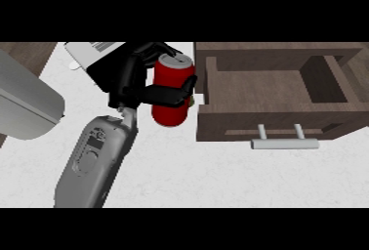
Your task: Pick up the can, place it into the drawer and close the drawer
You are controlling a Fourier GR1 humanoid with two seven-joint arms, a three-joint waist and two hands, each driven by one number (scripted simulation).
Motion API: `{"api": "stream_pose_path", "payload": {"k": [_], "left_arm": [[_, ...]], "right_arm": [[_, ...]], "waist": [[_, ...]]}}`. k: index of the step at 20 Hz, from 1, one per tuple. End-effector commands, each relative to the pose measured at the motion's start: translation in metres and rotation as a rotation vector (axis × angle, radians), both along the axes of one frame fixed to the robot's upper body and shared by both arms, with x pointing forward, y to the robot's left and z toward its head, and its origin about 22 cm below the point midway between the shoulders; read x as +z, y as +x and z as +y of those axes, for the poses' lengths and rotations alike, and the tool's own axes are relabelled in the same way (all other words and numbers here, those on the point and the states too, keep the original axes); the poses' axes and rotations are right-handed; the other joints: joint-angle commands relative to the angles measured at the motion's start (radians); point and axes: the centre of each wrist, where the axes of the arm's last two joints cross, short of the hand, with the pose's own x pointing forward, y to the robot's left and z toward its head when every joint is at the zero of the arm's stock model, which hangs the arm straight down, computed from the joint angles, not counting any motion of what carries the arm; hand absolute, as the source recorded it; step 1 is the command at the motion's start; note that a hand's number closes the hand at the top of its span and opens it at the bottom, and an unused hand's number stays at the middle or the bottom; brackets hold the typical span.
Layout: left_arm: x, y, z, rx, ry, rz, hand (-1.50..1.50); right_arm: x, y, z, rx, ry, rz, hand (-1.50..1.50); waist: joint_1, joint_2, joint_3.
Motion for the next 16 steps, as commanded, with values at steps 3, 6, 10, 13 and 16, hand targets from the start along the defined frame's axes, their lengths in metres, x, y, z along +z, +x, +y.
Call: {"api": "stream_pose_path", "payload": {"k": [3, 6, 10, 13, 16], "left_arm": [[0.038, 0.001, -0.056, -0.006, 0.016, -0.047, 1.50], [0.059, 0.020, -0.058, -0.017, 0.028, -0.047, 1.50], [0.095, 0.034, -0.079, -0.028, 0.042, -0.034, 1.50], [0.108, 0.042, -0.102, 0.009, 0.043, -0.045, 1.50], [0.097, 0.050, -0.108, -0.008, 0.074, -0.027, 1.50]], "right_arm": [[0.011, 0.008, -0.006, 0.009, -0.001, 0.002, -1.50], [0.009, -0.011, -0.002, 0.003, -0.001, 0.009, -1.50], [-0.008, 0.002, -0.009, -0.005, -0.003, -0.002, -1.50], [-0.007, 0.004, -0.001, 0.019, -0.013, -0.011, -1.50], [-0.008, 0.002, -0.006, 0.014, -0.003, 0.005, -1.50]], "waist": [[-0.005, 0.001, 0.000], [-0.008, 0.000, 0.000], [-0.008, 0.002, 0.000], [-0.025, 0.005, 0.001], [-0.025, 0.005, 0.001]]}}
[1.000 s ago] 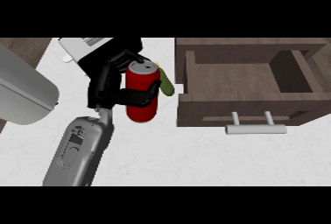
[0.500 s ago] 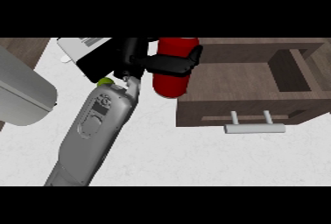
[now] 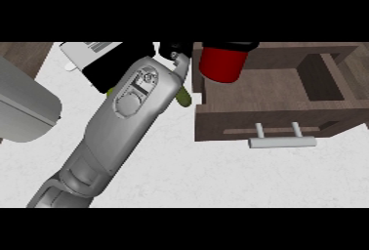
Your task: Pick up the can, place it into the drawer and close the drawer
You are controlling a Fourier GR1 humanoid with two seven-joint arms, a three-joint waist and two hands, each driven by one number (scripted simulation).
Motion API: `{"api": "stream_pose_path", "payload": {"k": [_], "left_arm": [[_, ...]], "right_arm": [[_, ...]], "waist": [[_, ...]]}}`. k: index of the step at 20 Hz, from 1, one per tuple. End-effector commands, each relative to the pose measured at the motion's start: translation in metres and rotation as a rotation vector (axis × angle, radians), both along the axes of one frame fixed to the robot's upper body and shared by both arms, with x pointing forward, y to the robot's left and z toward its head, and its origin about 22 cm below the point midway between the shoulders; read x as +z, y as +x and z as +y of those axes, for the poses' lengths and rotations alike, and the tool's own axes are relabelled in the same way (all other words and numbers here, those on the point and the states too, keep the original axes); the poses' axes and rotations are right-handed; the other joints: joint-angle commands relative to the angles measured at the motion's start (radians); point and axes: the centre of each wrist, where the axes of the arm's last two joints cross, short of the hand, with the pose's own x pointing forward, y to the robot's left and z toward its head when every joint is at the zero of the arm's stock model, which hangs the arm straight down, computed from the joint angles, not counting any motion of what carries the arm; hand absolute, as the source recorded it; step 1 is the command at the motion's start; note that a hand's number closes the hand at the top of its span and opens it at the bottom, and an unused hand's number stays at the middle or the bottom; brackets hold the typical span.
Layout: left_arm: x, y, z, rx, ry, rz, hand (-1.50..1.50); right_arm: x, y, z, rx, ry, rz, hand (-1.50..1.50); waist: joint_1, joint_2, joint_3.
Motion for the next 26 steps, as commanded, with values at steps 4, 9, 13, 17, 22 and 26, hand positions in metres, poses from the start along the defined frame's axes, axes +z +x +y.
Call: {"api": "stream_pose_path", "payload": {"k": [4, 9, 13, 17, 22, 26], "left_arm": [[0.021, 0.016, -0.028, 0.009, 0.037, 0.021, 1.50], [0.024, 0.020, -0.039, 0.023, 0.062, 0.036, 1.50], [0.029, 0.024, -0.046, 0.026, 0.087, 0.019, 1.50], [0.024, 0.030, -0.047, 0.054, 0.119, 0.022, 1.50], [-0.001, 0.026, -0.048, 0.066, 0.130, 0.058, 1.50], [-0.023, 0.036, -0.036, 0.097, 0.158, 0.032, 1.50]], "right_arm": [[0.008, 0.000, 0.008, 0.004, 0.004, 0.014, -1.50], [0.013, 0.010, 0.011, 0.017, 0.012, 0.004, -1.50], [-0.002, 0.024, 0.010, 0.016, 0.004, -0.005, -1.50], [0.017, 0.011, 0.008, 0.017, -0.005, -0.009, -1.50], [0.001, 0.021, 0.004, 0.042, -0.019, 0.000, -1.50], [0.002, 0.027, 0.007, 0.051, -0.020, -0.010, -1.50]], "waist": [[-0.019, 0.005, 0.000], [-0.013, 0.004, 0.000], [-0.025, 0.010, 0.001], [-0.046, 0.012, 0.001], [-0.059, 0.012, 0.002], [-0.066, 0.020, 0.002]]}}
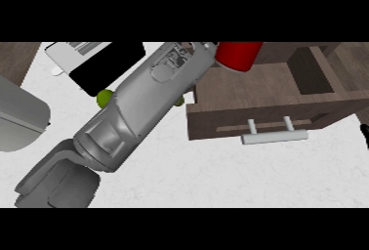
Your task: Pick up the can, place it into the drawer and close the drawer
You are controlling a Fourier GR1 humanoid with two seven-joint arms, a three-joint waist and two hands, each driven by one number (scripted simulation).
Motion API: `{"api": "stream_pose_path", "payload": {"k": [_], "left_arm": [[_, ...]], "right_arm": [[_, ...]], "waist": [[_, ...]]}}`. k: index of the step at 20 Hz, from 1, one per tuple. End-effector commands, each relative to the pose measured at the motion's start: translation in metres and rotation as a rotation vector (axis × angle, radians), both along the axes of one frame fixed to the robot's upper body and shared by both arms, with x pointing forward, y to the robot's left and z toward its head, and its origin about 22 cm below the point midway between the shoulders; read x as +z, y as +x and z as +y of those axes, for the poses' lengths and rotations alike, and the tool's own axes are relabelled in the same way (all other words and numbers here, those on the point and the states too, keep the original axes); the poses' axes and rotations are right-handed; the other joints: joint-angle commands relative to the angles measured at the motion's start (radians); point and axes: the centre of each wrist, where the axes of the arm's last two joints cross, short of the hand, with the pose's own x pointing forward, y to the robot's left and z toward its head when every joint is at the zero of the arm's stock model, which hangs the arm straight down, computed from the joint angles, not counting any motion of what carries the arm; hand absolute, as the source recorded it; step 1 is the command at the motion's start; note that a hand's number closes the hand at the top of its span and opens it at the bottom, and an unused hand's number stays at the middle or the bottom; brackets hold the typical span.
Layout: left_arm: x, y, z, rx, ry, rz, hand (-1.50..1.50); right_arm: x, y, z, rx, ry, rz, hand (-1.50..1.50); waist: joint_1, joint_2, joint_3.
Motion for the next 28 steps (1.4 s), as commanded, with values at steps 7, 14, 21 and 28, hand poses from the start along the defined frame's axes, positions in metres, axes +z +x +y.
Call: {"api": "stream_pose_path", "payload": {"k": [7, 14, 21, 28], "left_arm": [[-0.020, 0.007, 0.006, 0.049, 0.070, -0.032, 1.50], [-0.043, 0.006, 0.012, 0.088, 0.128, -0.068, 1.50], [-0.051, 0.009, 0.017, 0.156, 0.117, -0.058, -1.50], [-0.054, 0.007, 0.016, 0.191, 0.093, -0.070, -1.50]], "right_arm": [[-0.006, 0.010, -0.006, 0.004, 0.005, -0.002, -1.50], [0.008, 0.021, 0.004, 0.036, -0.013, -0.023, -1.50], [0.013, 0.022, 0.012, 0.042, -0.007, -0.039, -1.50], [0.013, 0.022, 0.010, 0.032, -0.011, -0.056, -1.50]], "waist": [[-0.017, 0.006, 0.001], [-0.048, 0.015, 0.001], [-0.053, 0.018, 0.000], [-0.054, 0.017, 0.000]]}}
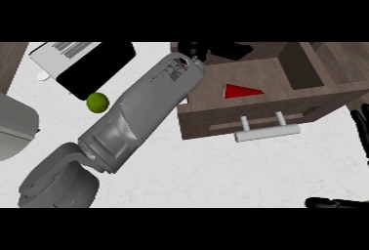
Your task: Pick up the can, place it into the drawer and close the drawer
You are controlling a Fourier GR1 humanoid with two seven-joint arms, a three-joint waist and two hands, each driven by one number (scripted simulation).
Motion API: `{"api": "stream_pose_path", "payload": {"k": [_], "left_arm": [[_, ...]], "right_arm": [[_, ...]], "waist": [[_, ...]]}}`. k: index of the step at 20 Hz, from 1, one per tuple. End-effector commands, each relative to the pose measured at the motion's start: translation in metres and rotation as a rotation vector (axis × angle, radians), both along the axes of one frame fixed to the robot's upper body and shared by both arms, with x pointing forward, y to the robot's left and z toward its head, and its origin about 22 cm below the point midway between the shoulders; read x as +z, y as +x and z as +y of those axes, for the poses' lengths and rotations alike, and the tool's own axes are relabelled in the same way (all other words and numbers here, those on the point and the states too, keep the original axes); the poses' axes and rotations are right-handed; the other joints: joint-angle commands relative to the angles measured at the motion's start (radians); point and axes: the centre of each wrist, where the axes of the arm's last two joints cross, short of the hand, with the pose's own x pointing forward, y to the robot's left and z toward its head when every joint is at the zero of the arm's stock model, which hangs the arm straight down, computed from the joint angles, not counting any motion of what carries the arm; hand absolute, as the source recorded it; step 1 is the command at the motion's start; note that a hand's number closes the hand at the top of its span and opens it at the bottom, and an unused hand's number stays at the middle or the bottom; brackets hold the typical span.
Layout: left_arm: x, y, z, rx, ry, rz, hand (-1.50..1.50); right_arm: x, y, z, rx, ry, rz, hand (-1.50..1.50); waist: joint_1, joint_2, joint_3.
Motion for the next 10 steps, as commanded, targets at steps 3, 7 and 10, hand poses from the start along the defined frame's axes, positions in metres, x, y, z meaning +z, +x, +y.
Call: {"api": "stream_pose_path", "payload": {"k": [3, 7, 10], "left_arm": [[-0.004, 0.000, 0.001, 0.021, -0.033, -0.008, -1.50], [-0.007, -0.005, -0.002, 0.025, -0.069, 0.025, -1.50], [-0.002, -0.001, 0.001, 0.014, -0.108, 0.007, -1.50]], "right_arm": [[0.006, 0.005, -0.009, 0.006, -0.045, -0.030, -1.50], [0.024, -0.007, -0.003, -0.042, -0.219, -0.107, -1.50], [0.024, -0.011, 0.000, -0.039, -0.311, -0.117, -1.50]], "waist": [[-0.003, 0.005, 0.001], [-0.002, -0.004, -0.001], [0.027, -0.005, -0.002]]}}
